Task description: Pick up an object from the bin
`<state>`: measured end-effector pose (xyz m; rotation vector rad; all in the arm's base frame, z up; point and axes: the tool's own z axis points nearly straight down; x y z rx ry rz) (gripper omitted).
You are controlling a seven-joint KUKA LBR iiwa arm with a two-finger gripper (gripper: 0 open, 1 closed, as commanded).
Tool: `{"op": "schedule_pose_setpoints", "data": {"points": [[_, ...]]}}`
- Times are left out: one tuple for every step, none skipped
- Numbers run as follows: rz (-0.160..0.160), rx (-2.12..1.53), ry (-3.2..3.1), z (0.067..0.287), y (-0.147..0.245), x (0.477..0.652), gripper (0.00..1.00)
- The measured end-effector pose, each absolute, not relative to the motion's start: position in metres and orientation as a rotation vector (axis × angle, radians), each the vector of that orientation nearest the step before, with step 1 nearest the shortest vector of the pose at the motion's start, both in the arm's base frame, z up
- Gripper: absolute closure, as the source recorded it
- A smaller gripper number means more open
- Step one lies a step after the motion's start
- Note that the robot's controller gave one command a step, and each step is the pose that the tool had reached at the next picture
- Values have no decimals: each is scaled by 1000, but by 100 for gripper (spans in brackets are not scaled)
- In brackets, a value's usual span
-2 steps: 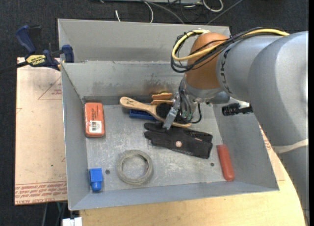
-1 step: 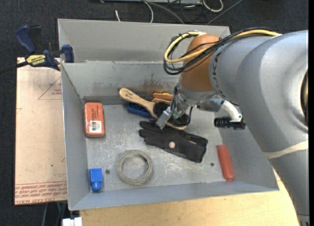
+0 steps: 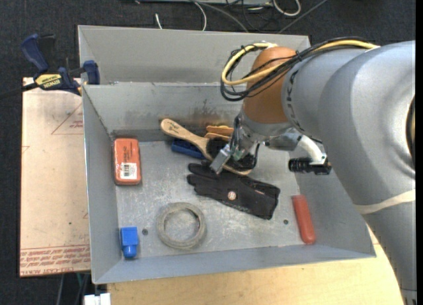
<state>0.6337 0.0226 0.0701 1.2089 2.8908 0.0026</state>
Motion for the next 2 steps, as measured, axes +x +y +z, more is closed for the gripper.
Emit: {"op": "schedule_pose_setpoints", "data": {"points": [[2,1209,2891,70,23,634,100],[2,1209,2891,70,23,634,100]]}}
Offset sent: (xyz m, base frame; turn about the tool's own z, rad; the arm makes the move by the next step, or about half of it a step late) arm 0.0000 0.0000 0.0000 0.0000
